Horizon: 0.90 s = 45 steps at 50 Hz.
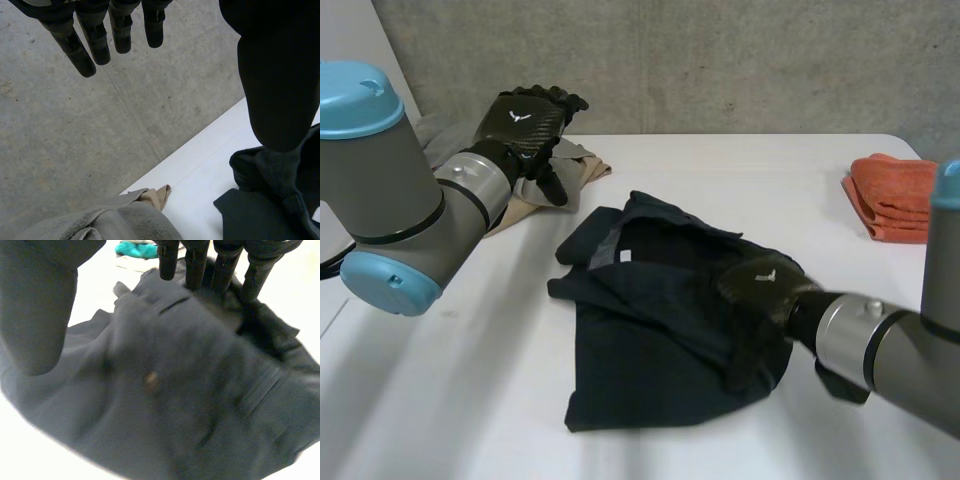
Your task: Fold the laundry.
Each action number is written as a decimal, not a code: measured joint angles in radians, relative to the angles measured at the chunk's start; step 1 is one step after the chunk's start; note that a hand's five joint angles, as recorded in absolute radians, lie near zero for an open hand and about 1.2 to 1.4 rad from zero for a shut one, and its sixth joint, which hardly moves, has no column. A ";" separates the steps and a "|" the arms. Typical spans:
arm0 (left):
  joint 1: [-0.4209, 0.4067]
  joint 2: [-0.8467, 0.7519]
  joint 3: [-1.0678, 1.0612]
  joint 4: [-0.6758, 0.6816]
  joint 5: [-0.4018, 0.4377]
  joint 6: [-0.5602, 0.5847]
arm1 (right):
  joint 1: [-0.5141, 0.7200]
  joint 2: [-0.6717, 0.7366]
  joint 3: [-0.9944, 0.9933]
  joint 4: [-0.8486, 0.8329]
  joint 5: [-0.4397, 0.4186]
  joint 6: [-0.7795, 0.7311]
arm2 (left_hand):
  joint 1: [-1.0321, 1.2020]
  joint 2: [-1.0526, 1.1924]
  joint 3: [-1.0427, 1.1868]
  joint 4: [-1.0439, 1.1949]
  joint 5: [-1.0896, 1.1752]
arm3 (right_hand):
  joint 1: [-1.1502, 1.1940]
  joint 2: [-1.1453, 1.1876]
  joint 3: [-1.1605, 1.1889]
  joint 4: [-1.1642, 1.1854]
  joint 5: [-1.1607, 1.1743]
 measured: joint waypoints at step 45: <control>-0.058 0.061 -0.209 -0.135 -0.115 0.020 | -0.047 0.399 -0.472 -0.226 0.232 -0.270 | 0.000 0.000 0.000 0.000 0.000 | 0.913 0.967 0.972 0.974 0.940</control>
